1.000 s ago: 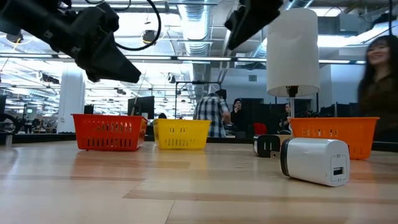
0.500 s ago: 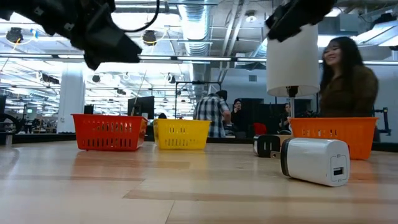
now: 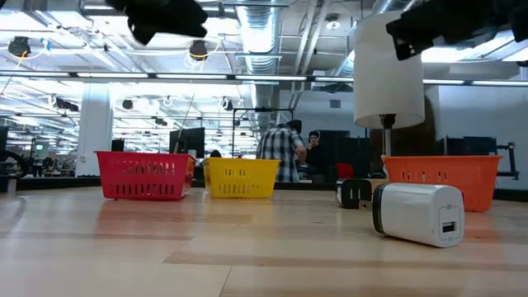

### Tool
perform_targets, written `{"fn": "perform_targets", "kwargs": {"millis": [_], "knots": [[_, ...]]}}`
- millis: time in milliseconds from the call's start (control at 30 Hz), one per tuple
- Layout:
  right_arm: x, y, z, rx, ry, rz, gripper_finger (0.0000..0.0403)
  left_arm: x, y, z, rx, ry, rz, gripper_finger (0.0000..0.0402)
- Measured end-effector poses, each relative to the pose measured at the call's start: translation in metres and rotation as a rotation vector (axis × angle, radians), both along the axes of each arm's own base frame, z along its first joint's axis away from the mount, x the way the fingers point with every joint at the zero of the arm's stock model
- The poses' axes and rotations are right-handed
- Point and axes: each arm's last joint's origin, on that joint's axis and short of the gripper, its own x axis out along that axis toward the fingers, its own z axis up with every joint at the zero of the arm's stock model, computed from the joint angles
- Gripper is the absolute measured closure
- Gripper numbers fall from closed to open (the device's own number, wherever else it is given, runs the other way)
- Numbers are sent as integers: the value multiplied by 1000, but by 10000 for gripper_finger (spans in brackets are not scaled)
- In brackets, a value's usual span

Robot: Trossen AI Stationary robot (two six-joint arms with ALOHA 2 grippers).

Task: Pick & Place Office items
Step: Put the black digital clock into the orange bin

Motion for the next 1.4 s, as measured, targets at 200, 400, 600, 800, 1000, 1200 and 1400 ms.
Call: {"fn": "perform_targets", "kwargs": {"millis": [200,400,600,800,1000,1200,1400], "knots": [[10,3,-9,52,21,-2,300,12,-10,-3,-91,120,-63,274],[26,7,-19,70,23,-2,300,4,-13,-28,-311,370,-41,226],[35,3,-20,79,-20,-31,287,-13,-18,-44,-557,665,38,170],[41,-6,-24,75,-12,-76,231,-22,-31,-44,-698,710,126,144],[43,-12,-25,25,-30,-90,175,-41,-42,-55,-743,764,243,148],[50,-16,-19,-4,-45,-103,158,-58,-48,-72,-717,760,286,157],[56,-21,-14,-5,-54,-129,157,-63,-56,-79,-724,715,264,153]]}}
